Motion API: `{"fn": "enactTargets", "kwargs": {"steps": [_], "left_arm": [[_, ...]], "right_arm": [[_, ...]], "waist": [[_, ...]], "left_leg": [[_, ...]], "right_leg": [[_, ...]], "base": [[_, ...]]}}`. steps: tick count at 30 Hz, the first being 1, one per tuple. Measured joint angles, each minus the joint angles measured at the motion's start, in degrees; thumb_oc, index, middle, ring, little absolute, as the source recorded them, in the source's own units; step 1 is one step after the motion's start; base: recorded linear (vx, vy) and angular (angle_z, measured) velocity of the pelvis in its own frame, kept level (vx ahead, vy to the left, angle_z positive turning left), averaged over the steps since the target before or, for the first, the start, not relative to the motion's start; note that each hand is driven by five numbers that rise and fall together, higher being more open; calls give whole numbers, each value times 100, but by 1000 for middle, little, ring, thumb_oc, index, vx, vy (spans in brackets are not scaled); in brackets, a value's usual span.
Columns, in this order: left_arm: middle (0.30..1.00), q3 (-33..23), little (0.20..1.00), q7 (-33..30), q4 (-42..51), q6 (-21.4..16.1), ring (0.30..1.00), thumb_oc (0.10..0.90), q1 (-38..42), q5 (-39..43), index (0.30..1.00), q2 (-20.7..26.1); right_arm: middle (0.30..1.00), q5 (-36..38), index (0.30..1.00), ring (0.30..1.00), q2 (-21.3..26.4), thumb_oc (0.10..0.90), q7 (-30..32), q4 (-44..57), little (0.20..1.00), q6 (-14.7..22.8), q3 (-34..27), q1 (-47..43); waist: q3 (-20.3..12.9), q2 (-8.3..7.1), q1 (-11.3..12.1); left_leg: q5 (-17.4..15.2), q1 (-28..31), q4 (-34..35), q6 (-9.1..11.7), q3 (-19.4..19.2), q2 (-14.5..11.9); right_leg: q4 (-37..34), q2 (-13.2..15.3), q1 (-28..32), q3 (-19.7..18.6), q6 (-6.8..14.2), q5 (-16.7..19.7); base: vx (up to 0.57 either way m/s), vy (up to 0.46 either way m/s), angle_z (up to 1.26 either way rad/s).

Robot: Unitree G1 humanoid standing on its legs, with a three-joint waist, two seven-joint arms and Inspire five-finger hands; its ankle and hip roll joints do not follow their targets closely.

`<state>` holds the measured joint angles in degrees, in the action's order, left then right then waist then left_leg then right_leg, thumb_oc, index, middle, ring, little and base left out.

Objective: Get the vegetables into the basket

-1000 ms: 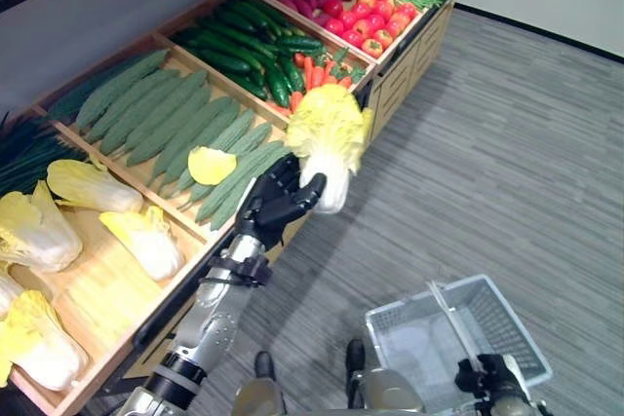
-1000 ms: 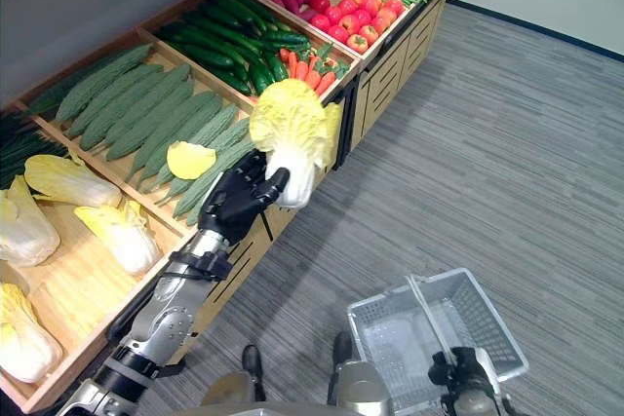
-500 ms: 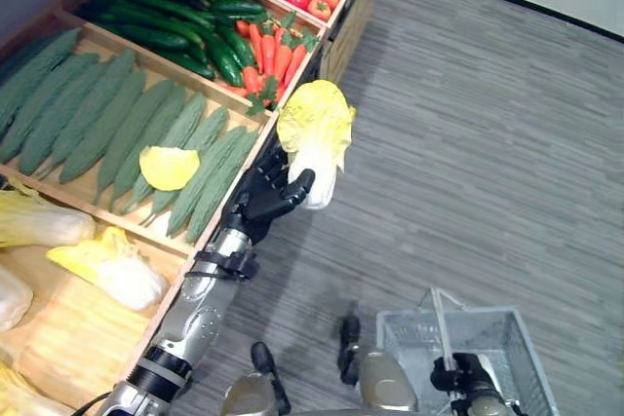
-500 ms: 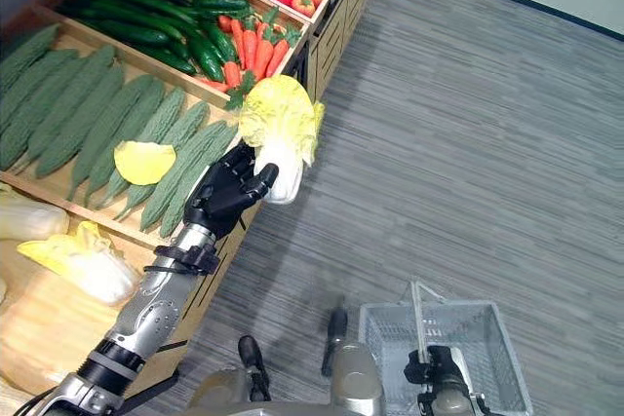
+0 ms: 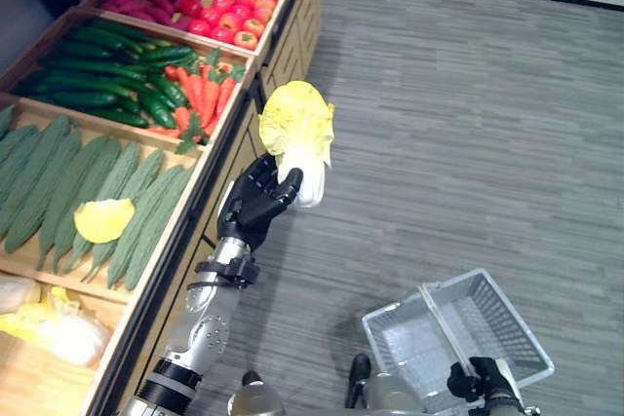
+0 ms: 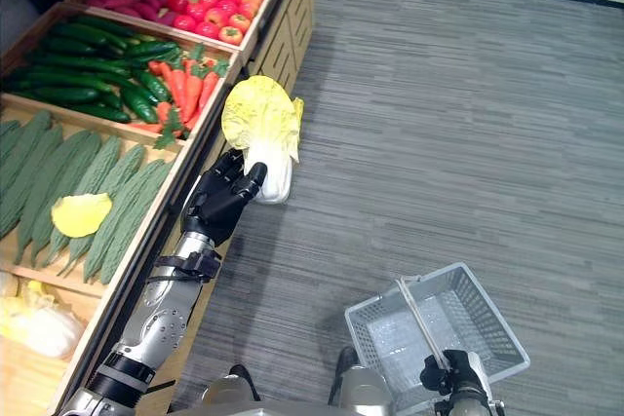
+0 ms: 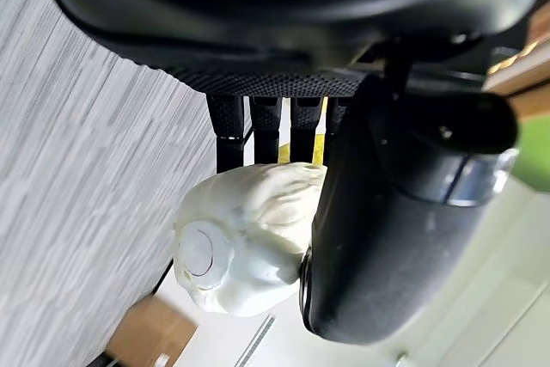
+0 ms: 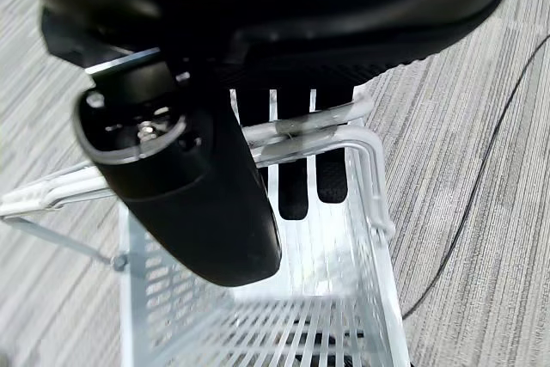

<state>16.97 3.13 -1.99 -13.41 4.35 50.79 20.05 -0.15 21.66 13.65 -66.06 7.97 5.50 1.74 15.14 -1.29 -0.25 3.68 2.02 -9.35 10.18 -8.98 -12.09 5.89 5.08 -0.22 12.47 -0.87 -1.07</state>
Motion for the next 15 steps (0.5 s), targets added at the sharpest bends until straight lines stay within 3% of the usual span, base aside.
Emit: {"fn": "enactTargets", "kwargs": {"steps": [1, 2, 3, 4, 6, 7, 10, 15], "left_arm": [[300, 47, 300, 39, 7, 2, 300, 400, 14, -2, 300, 9], [300, 105, 300, 82, 7, 2, 300, 400, 91, -4, 300, -2], [300, 129, 300, 86, 4, 5, 300, 400, 128, -2, 300, -19], [300, 229, 300, 95, 2, 15, 300, 400, 141, -2, 300, -46], [300, 309, 300, 107, -7, 13, 300, 400, 169, -1, 300, -18], [300, 335, 300, 112, 5, 12, 300, 400, 176, -1, 300, 33], [300, 348, 300, 87, 0, 25, 300, 400, 156, 9, 300, 282], [300, 309, 300, 91, 2, 25, 300, 400, 131, 13, 300, 401]], "right_arm": [[300, 0, 300, 300, 68, 400, 3, -47, 300, 9, 0, -26], [300, 1, 300, 300, 121, 400, 7, -100, 300, 7, -14, -98], [300, 1, 300, 300, 128, 400, 4, -150, 300, -31, -14, -129], [300, 3, 300, 300, 114, 400, 10, -243, 300, -48, -12, -16], [300, 3, 300, 300, 117, 400, 13, -351, 300, -54, -17, 62], [300, 1, 300, 300, 77, 400, -6, -360, 300, -78, -15, 121], [300, 1, 300, 300, 44, 400, -9, -325, 300, -96, -17, 307], [300, -1, 300, 300, 48, 400, -14, -339, 300, -123, -51, 366]], "waist": [[-2, 2, 43], [1, 4, 65], [16, 32, 38], [-33, 150, -89], [-62, 229, -104], [-32, 143, -53], [-16, 93, -57], [-18, 88, -54]], "left_leg": [[-88, 67, 425, 46, 516, 210], [-87, 75, 992, -30, 782, 386], [-40, 35, 1108, -94, 745, 388], [121, -7, 1321, -304, 480, 369], [123, 62, 1381, -500, 347, 397], [94, 52, 1439, -582, 168, 517], [60, 54, 1440, -736, -20, 760], [91, 112, 1441, -871, -142, 926]], "right_leg": [[-110, -11, -9, -313, 2, -2], [-335, -36, 16, -466, 4, -2], [-354, -70, 10, -473, 32, 24], [-398, -210, 82, -438, 96, 32], [-433, -248, 65, -502, 229, -40], [-369, -97, -31, -574, 331, -72], [-404, 158, -94, -676, 573, 70], [-700, 305, 74, -747, 639, 286]], "base": [[11, 73, -89], [15, 104, -66], [35, 202, -40], [52, 224, -16], [50, 171, -22], [35, 146, -33], [24, 133, -28], [10, 37, -8]]}}
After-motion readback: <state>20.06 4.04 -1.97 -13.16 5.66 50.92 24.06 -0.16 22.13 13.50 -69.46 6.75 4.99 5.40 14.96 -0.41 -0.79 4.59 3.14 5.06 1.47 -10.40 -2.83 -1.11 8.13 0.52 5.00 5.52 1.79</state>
